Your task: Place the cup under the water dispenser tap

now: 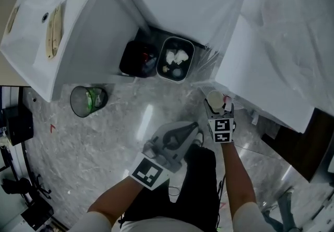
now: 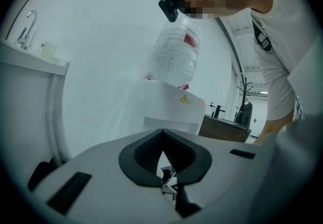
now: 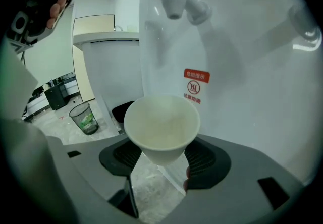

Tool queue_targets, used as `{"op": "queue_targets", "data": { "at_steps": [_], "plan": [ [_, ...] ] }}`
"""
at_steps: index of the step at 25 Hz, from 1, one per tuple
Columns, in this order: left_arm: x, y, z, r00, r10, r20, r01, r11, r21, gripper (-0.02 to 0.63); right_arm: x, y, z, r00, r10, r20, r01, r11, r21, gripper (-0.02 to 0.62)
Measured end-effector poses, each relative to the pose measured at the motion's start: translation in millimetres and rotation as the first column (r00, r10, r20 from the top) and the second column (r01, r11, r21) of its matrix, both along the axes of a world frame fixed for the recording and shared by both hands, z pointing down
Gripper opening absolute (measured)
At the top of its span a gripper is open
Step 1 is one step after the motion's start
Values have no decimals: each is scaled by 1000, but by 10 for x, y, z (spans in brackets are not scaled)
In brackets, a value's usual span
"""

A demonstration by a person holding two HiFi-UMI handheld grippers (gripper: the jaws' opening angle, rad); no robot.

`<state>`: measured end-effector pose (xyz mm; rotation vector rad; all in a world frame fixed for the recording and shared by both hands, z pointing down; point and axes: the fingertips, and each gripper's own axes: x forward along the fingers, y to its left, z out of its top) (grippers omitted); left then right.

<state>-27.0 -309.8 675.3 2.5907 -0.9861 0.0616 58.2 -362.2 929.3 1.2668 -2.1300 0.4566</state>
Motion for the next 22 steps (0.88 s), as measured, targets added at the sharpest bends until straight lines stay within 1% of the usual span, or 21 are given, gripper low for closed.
{"op": "queue_targets", "data": {
  "at_steps": [5, 8, 11, 13, 17, 22],
  "plan": [
    [13, 8, 131, 999, 30, 25, -30, 1000, -3, 3, 72, -106, 161, 1000, 10, -30, -10, 1000, 6, 268],
    [-5, -9, 167, 1000, 16, 15, -16, 1000, -18, 3, 85, -132, 224, 1000, 2, -19, -2, 1000, -5, 268],
    [1, -16, 177, 1000, 20, 19, -20, 1000, -20, 3, 87, -130, 250, 1000, -12, -7, 12, 1000, -24, 270],
    [5, -10, 166, 999, 24, 22, -24, 1000, -20, 3, 79, -98, 249, 1000, -19, -4, 19, 999, -43, 286],
    [40, 38, 131, 996, 66, 63, -66, 998, -7, 3, 126, -24, 172, 1000, -18, -13, 17, 998, -64, 318],
    [46, 89, 26, 996, 58, 61, -56, 998, -25, 3, 233, 214, -59, 999, 20, -33, -22, 996, -84, 322]
  ]
}}
